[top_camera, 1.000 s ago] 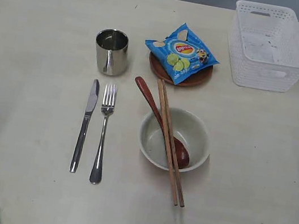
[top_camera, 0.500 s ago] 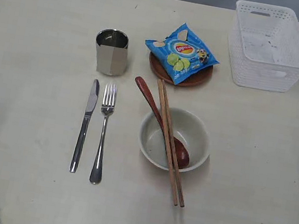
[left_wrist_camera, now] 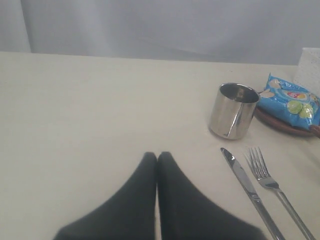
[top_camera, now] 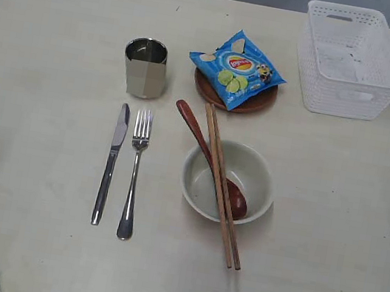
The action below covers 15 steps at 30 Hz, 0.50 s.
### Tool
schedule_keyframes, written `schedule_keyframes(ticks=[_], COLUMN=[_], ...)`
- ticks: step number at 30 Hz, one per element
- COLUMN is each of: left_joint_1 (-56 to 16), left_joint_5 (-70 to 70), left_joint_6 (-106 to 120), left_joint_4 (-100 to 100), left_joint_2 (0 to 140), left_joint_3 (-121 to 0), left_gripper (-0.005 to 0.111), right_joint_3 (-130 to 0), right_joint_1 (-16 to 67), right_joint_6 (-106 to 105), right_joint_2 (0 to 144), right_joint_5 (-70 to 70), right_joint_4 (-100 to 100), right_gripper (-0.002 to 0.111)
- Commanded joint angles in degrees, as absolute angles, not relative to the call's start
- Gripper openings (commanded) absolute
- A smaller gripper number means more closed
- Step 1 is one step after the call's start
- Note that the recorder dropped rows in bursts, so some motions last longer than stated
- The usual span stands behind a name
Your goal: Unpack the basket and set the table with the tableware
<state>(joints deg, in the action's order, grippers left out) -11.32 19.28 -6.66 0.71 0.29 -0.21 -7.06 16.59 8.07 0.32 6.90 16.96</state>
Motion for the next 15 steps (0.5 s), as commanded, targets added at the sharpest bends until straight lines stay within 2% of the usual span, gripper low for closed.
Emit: schedule_keyframes(ticks=[1, 15], left_joint_1=[-11.3, -11.3], left_joint_5=[19.3, 19.3], left_joint_6=[-6.5, -6.5], left_joint_4=[0.5, 0.5], left_joint_2=[0.0, 0.0], left_joint_3=[0.0, 0.0], left_gripper=[0.0, 0.0], right_joint_3=[-6.8, -6.8], right_joint_1=[16.4, 15.8], right_joint_6=[8.2, 8.1], right_joint_2=[0.0, 0.0], right_joint_5=[6.4, 6.4], right_joint_4=[16.8, 16.8], right_gripper=[0.0, 0.0])
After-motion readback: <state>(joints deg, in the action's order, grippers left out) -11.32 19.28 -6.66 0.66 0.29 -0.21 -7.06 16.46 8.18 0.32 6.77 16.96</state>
